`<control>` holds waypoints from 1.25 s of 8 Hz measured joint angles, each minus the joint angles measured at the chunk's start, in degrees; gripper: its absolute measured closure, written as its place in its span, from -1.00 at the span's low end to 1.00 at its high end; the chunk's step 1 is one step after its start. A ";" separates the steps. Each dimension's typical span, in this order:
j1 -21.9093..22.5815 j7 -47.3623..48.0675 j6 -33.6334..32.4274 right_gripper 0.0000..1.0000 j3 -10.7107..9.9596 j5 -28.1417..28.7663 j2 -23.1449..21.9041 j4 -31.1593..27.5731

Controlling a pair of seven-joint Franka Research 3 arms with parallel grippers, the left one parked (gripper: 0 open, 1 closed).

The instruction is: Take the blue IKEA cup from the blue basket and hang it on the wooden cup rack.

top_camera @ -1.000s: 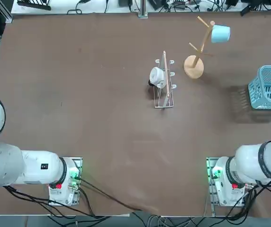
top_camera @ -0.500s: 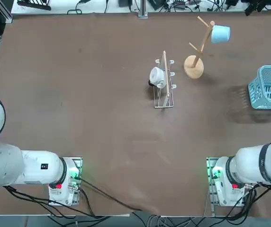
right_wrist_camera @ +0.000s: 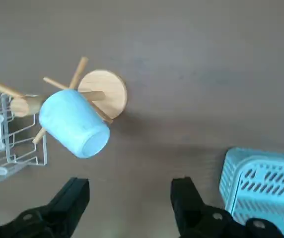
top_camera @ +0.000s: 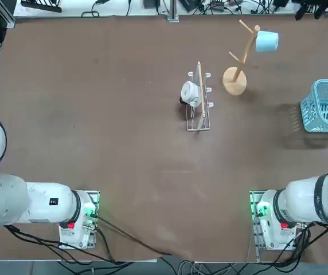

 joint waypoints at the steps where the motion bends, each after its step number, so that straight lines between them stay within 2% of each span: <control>1: 0.08 3.31 -0.03 -1.00 0.39 -1.05 0.51 0.00; 3: 0.19 12.15 0.07 -1.00 3.15 -2.75 1.44 -0.01; 4: 0.26 15.17 0.09 -1.00 3.85 -2.81 1.75 0.01; 10: 0.08 15.83 0.09 -1.00 3.27 -3.02 2.57 0.02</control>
